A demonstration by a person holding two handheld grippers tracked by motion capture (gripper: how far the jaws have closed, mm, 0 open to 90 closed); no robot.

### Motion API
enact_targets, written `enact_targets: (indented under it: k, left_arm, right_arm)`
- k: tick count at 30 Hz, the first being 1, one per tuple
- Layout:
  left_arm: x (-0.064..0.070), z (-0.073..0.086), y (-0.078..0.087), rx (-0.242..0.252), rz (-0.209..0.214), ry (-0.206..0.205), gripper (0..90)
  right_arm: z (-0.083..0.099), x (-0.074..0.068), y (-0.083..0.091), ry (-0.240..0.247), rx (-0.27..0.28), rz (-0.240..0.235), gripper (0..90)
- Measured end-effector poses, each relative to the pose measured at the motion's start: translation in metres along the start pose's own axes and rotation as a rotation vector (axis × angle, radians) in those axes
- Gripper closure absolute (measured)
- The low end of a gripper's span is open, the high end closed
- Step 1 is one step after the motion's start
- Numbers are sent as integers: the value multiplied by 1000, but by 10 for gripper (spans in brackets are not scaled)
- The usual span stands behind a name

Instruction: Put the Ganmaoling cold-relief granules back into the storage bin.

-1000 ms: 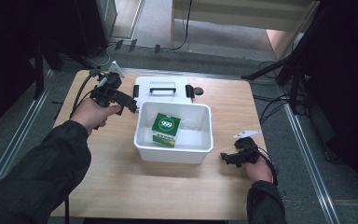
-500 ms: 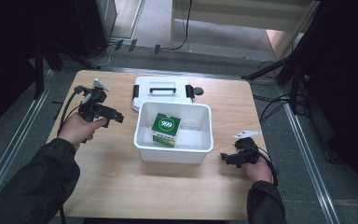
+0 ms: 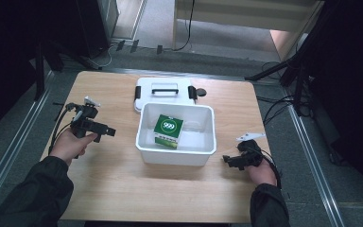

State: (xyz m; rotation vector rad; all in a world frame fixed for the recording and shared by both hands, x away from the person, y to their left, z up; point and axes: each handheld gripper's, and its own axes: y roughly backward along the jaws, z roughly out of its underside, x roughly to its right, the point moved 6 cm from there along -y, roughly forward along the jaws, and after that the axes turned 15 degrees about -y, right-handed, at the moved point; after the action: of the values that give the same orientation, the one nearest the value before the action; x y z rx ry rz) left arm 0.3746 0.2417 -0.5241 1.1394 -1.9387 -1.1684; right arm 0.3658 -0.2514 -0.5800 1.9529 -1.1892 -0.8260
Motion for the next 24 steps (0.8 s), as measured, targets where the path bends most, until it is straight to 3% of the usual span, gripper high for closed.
enact_targets:
  k: [4,10,15,20,24]
  left_arm:
    - [-4,11,-5,9,7,7,71]
    - [-9,27,-16,-5,-19,16,70]
    - [-5,33,-19,20,-22,6,71]
    - [-5,37,-23,7,-38,-14,71]
    - [-8,38,-25,11,-48,-6,71]
  right_arm:
    - [0,0,0,-2,3,-2,146]
    - [0,0,1,-8,2,-2,147]
    - [-1,0,1,-9,6,-6,147]
    - [-2,0,1,-7,10,-7,148]
    - [-2,0,1,-5,9,-10,148]
